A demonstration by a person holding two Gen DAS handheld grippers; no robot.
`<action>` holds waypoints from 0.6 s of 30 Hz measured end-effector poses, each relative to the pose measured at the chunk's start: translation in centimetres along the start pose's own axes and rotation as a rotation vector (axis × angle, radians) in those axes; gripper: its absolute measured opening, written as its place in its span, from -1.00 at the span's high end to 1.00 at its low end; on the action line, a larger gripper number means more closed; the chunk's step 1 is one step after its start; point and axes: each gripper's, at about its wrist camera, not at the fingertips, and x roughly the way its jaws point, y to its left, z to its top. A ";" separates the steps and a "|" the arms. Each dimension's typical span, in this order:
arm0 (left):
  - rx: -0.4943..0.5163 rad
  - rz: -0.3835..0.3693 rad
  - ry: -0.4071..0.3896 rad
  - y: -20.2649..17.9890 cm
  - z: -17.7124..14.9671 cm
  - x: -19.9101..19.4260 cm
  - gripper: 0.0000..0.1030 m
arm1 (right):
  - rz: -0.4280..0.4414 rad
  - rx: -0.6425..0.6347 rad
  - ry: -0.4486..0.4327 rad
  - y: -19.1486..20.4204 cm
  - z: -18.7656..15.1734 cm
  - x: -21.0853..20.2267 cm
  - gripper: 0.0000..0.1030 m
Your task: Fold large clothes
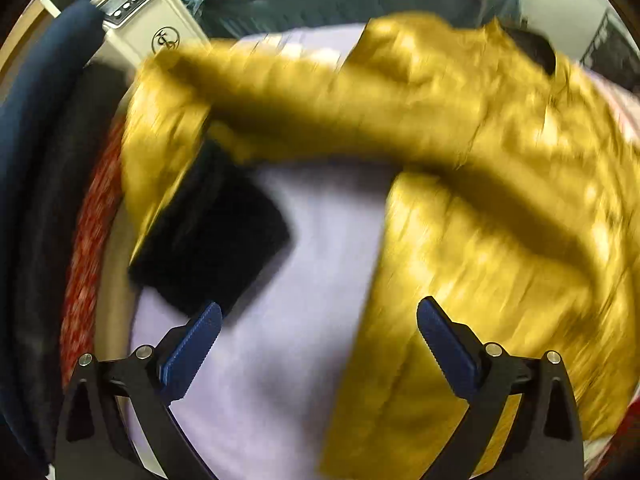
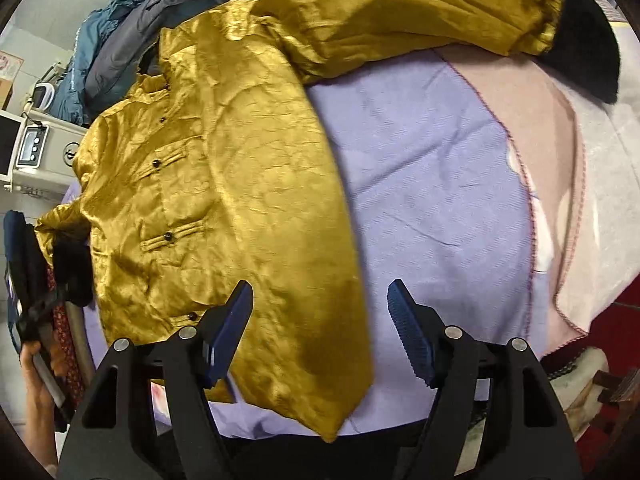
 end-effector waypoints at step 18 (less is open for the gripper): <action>-0.165 0.151 0.070 6.5 16.2 5.5 0.91 | -0.106 0.103 -0.043 -1.9 -3.3 -2.2 -0.36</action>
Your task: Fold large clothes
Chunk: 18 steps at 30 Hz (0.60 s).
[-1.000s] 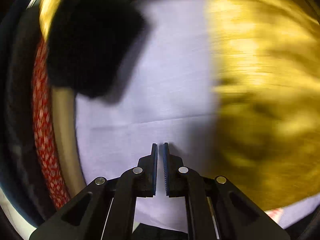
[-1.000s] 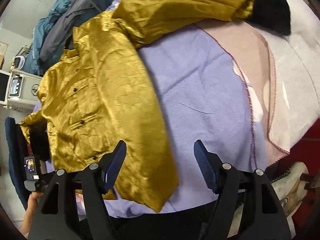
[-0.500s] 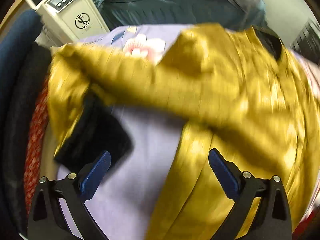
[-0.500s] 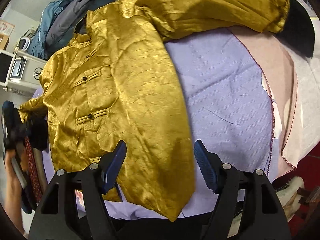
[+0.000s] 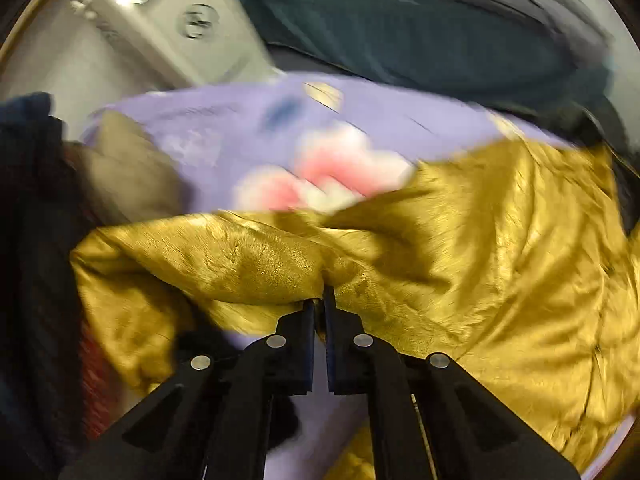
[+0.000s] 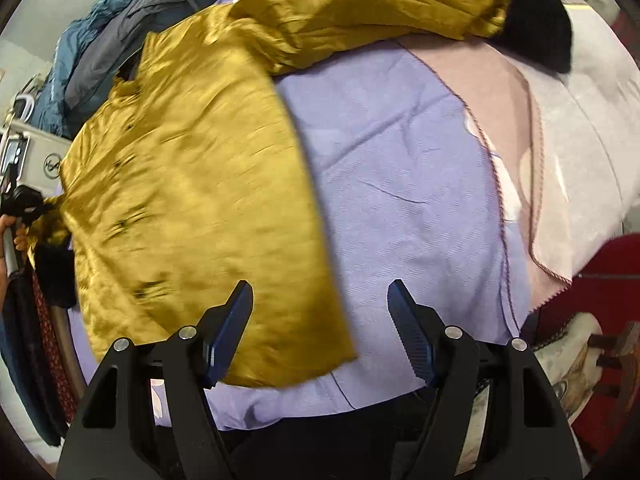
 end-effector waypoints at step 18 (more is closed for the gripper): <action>0.393 0.003 -0.241 -1.8 -8.6 -4.4 -0.84 | 0.129 -0.116 0.106 2.8 0.9 5.5 -0.36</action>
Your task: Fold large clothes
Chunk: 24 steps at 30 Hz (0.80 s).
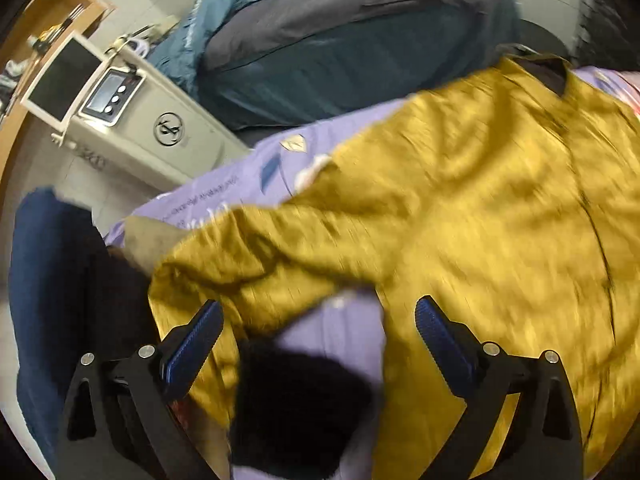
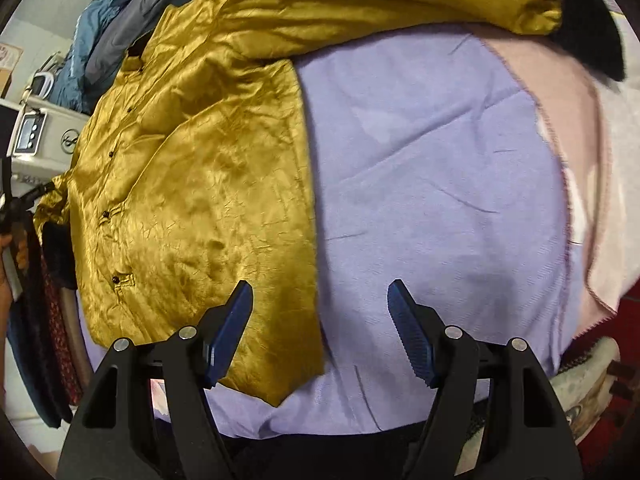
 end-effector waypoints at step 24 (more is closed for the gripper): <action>-0.082 -0.344 0.279 -5.5 -17.9 -7.2 0.90 | 0.057 -0.219 0.058 1.1 -1.2 -9.3 0.86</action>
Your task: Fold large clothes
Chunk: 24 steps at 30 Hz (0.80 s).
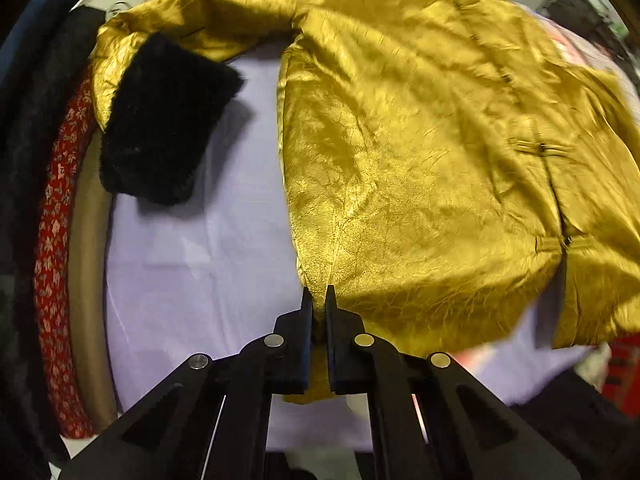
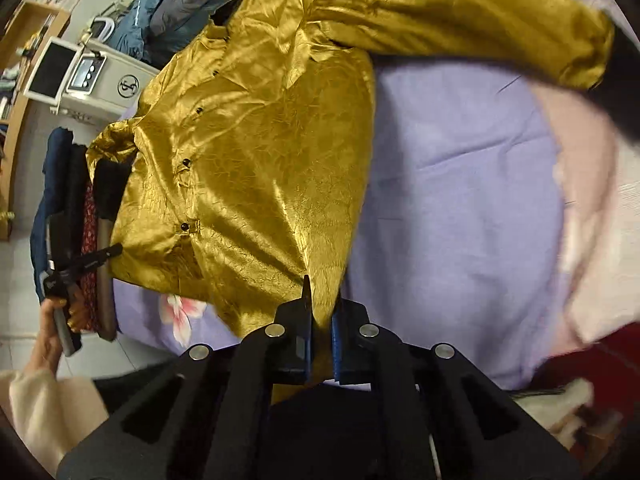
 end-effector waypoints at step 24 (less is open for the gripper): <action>0.011 0.323 -0.122 -3.4 -3.6 -0.5 -0.81 | -0.242 -0.100 -0.111 1.1 -0.4 2.9 -0.57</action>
